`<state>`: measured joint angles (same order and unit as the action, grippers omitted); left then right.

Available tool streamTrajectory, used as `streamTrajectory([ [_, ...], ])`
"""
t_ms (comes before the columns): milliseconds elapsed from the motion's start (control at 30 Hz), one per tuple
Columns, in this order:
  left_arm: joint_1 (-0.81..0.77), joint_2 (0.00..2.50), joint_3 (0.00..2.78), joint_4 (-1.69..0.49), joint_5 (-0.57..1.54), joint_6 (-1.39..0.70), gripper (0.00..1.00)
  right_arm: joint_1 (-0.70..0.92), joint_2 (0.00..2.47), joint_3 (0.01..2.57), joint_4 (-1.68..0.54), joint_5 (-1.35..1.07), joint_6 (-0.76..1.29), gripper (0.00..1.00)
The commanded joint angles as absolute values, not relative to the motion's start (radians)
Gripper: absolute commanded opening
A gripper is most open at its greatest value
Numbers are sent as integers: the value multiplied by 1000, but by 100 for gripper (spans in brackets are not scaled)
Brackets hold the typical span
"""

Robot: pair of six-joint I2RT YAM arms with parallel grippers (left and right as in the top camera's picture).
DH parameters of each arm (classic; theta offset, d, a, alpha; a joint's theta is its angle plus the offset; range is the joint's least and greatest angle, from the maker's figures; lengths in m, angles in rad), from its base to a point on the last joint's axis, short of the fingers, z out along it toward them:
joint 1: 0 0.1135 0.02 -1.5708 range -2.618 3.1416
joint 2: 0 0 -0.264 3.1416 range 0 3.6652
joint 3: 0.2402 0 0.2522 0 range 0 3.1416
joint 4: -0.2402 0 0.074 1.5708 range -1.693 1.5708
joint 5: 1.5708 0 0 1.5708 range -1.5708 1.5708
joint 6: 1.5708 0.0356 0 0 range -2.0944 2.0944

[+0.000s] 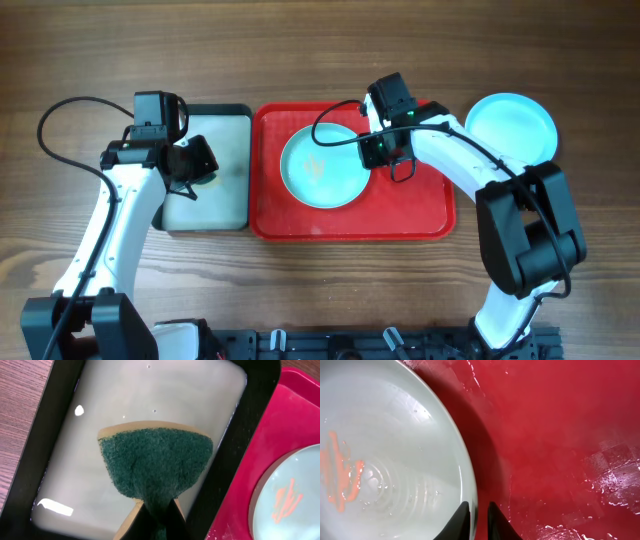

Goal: Clean dirty plates on tray and stack at the side
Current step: 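Grip the plate rim and drag it toward the tray's left, then bring the sponge in the left gripper over the light-blue plate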

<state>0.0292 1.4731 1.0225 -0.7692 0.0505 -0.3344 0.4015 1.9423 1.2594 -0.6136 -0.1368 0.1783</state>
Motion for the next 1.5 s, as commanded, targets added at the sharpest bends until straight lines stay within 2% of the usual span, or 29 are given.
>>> streamTrajectory([
  [0,30,1459,1018,-767,56,-318,4,407,1934,1250,-612,-133,187,14],
  [667,30,1459,1018,-768,56,-318,4,418,1943,1230,-601,-133,213,12],
  [833,30,1459,1018,-770,56,-318,4,418,1943,1223,-590,-129,213,4],
  [1000,30,1459,1021,-745,56,-263,4,418,1943,1224,-567,-131,216,4],
  [1267,21,1459,1114,-755,48,-215,4,418,1943,1224,-550,-133,371,4],
  [1467,-57,1459,1115,-751,28,-161,4,418,1943,1224,-523,-149,405,4],
])
